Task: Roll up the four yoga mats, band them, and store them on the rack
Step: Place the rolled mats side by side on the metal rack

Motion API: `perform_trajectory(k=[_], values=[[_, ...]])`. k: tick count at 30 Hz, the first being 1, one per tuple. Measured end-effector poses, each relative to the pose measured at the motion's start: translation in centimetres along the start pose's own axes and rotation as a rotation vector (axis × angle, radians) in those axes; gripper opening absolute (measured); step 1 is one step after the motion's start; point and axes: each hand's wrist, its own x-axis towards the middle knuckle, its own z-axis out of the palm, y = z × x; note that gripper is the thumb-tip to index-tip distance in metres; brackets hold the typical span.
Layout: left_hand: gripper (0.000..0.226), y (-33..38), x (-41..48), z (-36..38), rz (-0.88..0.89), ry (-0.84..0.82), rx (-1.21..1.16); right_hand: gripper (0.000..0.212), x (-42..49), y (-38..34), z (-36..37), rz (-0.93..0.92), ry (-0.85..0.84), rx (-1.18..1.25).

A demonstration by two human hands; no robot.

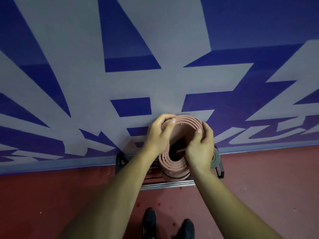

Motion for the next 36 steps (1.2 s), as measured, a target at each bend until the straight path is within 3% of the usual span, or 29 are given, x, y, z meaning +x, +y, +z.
perform_trajectory(k=[5,9,13,20,30,36], values=[[0.04,-1.8,-0.9,-1.4,-0.063,0.093,0.055,0.038,-0.4,1.4,1.5,-0.017,-0.011,-0.028],[0.057,-2.0,-2.4,-3.6,-0.064,-0.085,0.083,0.036,-0.1,1.9,0.9,-0.032,-0.024,0.004],[0.057,-2.6,-5.5,-3.6,0.04,-0.205,0.214,0.035,0.3,2.5,-0.4,-0.061,-0.079,-0.046],[0.054,-2.8,-6.0,-1.0,0.073,-0.142,0.33,0.036,0.9,4.2,-2.1,-0.148,-0.183,-0.172],[0.054,-6.8,-4.5,1.8,-0.016,-0.156,0.368,0.035,3.1,8.3,-0.9,-0.077,-0.233,-0.245],[0.052,-9.2,-4.8,1.7,-0.042,-0.065,0.369,0.036,2.7,9.9,1.5,-0.043,-0.235,-0.293]])
